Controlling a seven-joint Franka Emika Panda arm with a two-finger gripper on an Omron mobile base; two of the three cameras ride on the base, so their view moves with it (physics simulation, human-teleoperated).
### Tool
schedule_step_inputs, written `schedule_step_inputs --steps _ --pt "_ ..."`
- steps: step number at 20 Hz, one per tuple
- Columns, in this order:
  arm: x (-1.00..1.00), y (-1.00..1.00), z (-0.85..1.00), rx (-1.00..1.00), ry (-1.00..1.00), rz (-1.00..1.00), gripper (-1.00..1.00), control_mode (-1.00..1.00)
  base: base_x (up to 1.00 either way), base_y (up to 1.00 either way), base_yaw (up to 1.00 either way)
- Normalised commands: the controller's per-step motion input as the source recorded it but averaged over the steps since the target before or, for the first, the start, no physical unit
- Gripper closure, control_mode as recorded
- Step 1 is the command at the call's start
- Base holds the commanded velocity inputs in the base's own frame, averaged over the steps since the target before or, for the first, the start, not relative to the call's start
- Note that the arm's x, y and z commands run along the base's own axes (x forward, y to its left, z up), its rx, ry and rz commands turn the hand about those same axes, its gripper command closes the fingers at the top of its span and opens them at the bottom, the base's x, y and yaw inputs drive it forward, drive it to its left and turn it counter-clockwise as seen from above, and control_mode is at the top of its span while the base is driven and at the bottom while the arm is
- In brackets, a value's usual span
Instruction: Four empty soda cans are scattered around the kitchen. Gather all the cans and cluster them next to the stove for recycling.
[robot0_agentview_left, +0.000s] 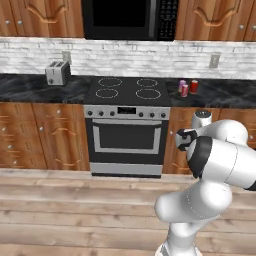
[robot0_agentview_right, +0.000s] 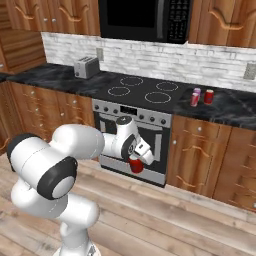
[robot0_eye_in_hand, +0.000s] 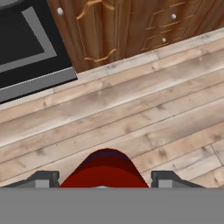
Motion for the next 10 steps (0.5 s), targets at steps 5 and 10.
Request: schedule_step_inputs --steps 5,10 --pt "0.00 0.00 0.00 0.00 0.00 0.00 1.00 1.00 0.37 -0.49 0.00" --pt "0.00 0.00 0.00 0.00 0.00 0.00 1.00 1.00 0.39 -0.48 0.00"
